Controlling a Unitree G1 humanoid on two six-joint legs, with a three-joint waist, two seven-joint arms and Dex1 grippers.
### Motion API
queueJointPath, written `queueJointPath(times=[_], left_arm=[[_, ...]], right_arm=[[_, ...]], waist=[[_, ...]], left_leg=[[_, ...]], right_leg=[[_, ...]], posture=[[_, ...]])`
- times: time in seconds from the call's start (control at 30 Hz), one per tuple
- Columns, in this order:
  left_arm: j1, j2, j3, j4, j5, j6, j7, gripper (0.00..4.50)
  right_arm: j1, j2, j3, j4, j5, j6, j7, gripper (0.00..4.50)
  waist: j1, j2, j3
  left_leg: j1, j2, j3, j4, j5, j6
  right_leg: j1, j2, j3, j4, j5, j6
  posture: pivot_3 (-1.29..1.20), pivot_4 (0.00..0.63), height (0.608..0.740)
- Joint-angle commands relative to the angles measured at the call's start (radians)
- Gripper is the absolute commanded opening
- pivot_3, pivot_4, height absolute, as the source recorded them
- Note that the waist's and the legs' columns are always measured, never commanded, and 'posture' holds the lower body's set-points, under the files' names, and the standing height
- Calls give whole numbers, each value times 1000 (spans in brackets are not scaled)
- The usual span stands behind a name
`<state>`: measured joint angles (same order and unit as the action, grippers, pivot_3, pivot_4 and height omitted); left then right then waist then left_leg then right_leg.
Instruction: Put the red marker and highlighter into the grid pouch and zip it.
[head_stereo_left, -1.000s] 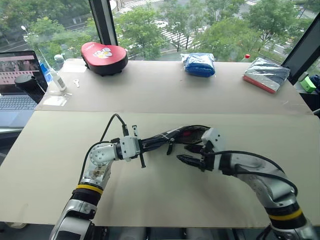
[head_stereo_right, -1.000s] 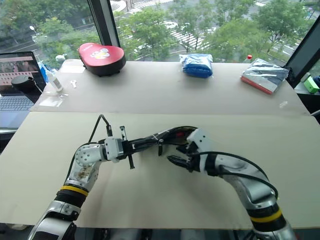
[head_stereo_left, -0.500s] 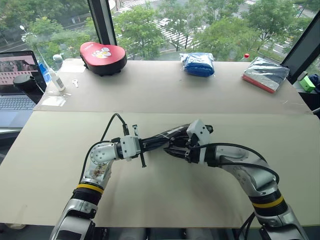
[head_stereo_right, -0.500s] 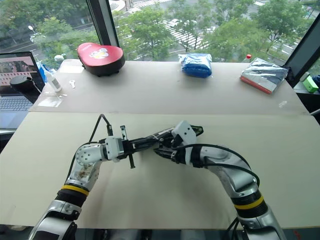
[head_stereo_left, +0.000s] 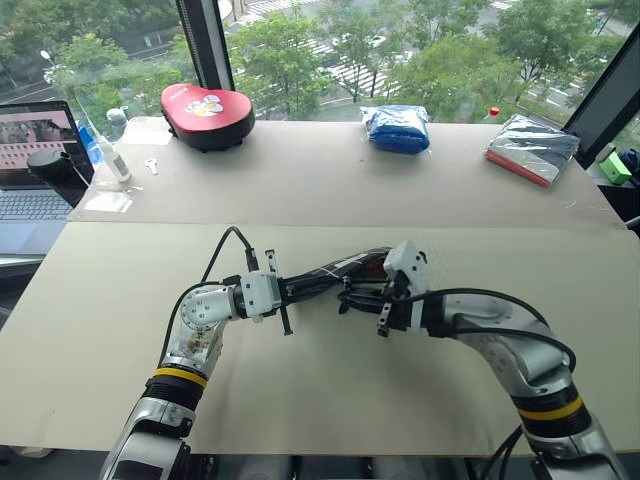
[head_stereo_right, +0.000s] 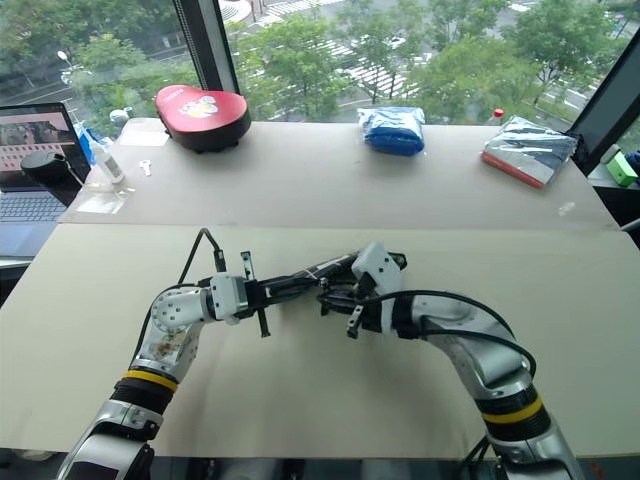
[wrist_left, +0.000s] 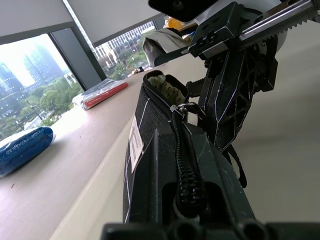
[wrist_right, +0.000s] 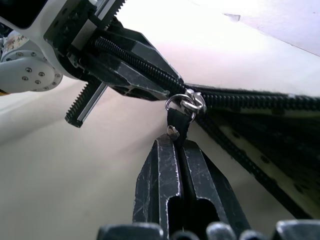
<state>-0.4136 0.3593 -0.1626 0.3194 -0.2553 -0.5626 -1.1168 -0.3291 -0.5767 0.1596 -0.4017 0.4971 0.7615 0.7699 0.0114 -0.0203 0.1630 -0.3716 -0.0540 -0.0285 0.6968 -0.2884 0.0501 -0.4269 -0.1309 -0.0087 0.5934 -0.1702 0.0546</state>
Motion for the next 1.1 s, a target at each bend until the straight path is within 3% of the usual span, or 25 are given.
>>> queueJointPath(times=[0.03, 0.3, 0.5, 0.57, 0.6, 0.67, 0.87, 1.1], left_arm=[[-11, 0, 6, -14, -8, -11, 3, 0], [-13, -3, 2, -6, -11, -11, 2, 0], [-16, -6, 4, 0, -11, -13, 0, 0], [-16, -8, 3, 1, -10, -13, 1, 0], [-16, -9, 3, 0, -9, -13, 2, 0], [-16, -11, 2, 0, -9, -13, 3, 0], [-20, -13, 1, 0, -7, -15, 4, 0], [-14, 10, -22, -18, -30, -21, -70, 0]], right_arm=[[56, -127, -98, -52, 14, 10, 58, 42], [148, -355, -300, 81, -23, -57, 141, 42], [162, -367, -315, 109, -27, -89, 158, 42], [138, -319, -308, 113, -18, -101, 130, 42], [119, -282, -310, 117, 2, -96, 111, 636], [95, -234, -316, 117, 27, -82, 92, 1164], [153, -236, -289, 69, 110, 60, 146, 3235], [238, -387, -482, 110, 139, 17, 268, 3235]], waist=[[3, 0, 0], [1, 0, 0], [-1, 0, 0], [0, -1, 0], [0, -1, 0], [-1, -1, 0], [5, -1, 0], [4, -1, 0]], left_leg=[[0, 0, 0, 0, 0, 0], [0, 1, 1, 0, 0, 1], [0, 2, 1, 0, 0, 1], [0, 2, 1, 0, 0, 1], [0, 2, 1, 0, 0, 1], [0, 3, 1, 0, 0, 1], [0, 3, 0, 0, 0, 1], [-1, 2, 1, 1, -1, 2]], right_leg=[[0, 0, 0, 0, 0, 0], [1, 0, 0, -1, 0, 0], [1, 0, 0, -1, 0, 0], [1, 0, 0, -1, 0, 0], [1, 0, 0, -1, 0, 0], [2, 0, 1, -1, 0, 0], [1, 0, 0, -1, 0, 0], [1, 0, 1, -1, 0, 0]], posture=[[0, 150, 740], [0, 150, 740], [0, 150, 740], [0, 150, 740], [0, 150, 740], [0, 150, 740], [0, 150, 740], [0, 150, 740]])
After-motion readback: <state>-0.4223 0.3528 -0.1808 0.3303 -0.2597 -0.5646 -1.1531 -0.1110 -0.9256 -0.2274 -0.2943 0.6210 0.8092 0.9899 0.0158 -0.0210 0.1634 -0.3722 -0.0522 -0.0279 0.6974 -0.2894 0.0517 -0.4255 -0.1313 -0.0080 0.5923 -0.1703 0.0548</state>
